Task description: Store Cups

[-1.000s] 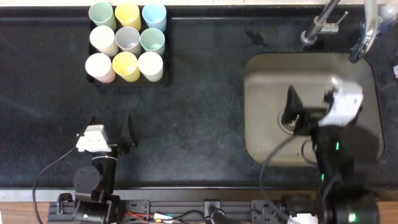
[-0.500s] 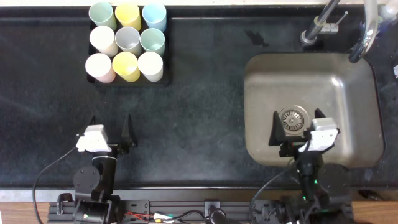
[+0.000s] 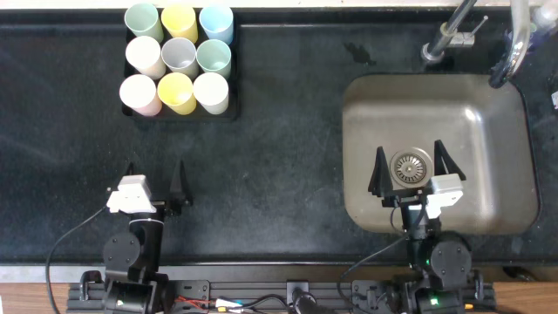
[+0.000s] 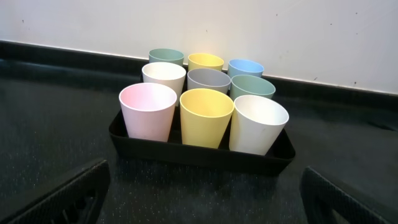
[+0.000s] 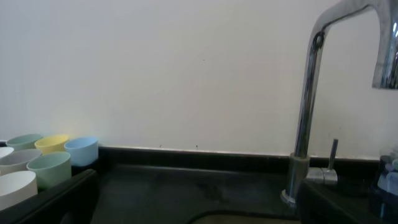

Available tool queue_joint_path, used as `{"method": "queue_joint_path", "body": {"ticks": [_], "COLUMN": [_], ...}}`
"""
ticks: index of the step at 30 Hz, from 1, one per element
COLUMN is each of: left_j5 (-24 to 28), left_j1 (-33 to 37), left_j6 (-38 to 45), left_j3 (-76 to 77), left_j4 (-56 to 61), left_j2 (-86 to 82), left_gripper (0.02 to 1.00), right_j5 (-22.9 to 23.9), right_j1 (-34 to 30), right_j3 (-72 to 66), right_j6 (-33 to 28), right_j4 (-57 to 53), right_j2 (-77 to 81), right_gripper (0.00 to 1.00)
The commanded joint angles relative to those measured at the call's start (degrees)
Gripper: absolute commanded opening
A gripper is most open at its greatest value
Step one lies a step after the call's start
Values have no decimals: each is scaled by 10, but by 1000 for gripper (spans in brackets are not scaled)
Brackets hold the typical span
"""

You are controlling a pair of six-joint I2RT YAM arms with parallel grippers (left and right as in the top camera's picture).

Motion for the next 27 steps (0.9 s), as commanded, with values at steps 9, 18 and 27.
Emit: {"method": "queue_joint_path", "body": {"ticks": [9,18,27], "left_j5": [2,2,2], "left_j1": [1,1,1], "left_j6": [9,9,9], "left_j3": [0,0,0], "left_j4": [-2,-2,-2], "left_j2": [-4,-4,-4], "left_gripper": [1000,1000,1000], "right_j5": [0,-4,-4], "right_j1": [3,3,3], "right_j3": [-56,-56,-56], "right_j6": [-2,-2,-2], "right_j4": [-14,-129,-131], "right_j2": [-82,-82,-82], "right_gripper": [996,996,998]}}
